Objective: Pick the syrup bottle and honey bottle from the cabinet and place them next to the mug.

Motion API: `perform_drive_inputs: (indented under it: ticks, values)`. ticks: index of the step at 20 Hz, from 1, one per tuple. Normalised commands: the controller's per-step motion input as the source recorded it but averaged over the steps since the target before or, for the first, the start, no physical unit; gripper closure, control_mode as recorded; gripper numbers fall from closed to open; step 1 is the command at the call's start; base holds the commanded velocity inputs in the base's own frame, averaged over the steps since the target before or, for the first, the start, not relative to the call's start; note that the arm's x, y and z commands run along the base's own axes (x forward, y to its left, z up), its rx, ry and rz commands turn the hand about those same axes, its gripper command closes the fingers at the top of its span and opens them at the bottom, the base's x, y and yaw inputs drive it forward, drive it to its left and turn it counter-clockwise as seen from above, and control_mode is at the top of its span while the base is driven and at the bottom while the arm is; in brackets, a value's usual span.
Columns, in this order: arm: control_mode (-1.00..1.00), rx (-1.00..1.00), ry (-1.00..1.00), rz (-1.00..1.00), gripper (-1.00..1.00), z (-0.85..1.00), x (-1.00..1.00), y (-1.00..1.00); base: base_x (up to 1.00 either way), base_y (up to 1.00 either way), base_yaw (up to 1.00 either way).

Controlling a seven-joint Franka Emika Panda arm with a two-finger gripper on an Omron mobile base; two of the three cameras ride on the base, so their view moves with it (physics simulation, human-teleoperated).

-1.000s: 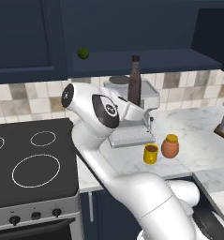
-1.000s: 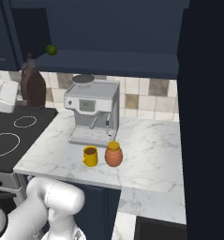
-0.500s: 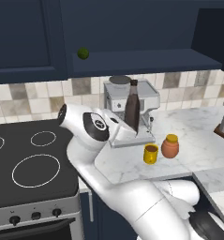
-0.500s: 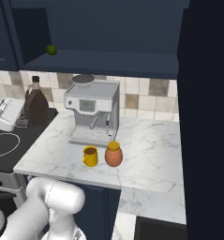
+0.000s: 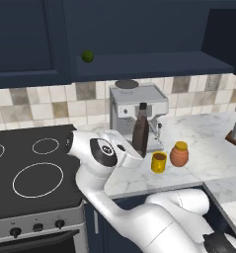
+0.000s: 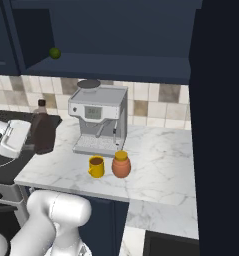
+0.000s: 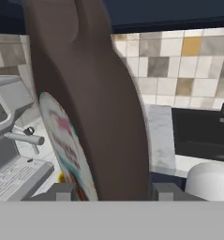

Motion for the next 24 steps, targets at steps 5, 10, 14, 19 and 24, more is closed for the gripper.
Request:
perform_drive_inputs:
  ticks: [5, 10, 14, 19, 24]
  values:
    - [-1.00, 0.00, 0.00, 0.03, 1.00, -0.25, 0.00, -0.09, 0.00, 0.00, 0.00]
    - [-1.00, 0.00, 0.00, 0.02, 1.00, -0.42, 0.00, -0.01, 0.00, 0.00, 0.00]
    - [-1.00, 0.00, -0.01, 0.02, 1.00, -0.36, 0.01, -0.01, 0.00, 0.00, 0.00]
    - [-1.00, 0.01, -0.02, 0.02, 1.00, -0.24, 0.12, -0.19, 0.00, 0.00, 0.00]
    - [-1.00, 0.00, 0.00, 0.01, 1.00, -0.19, 0.27, -0.33, 0.00, 0.00, 0.00]
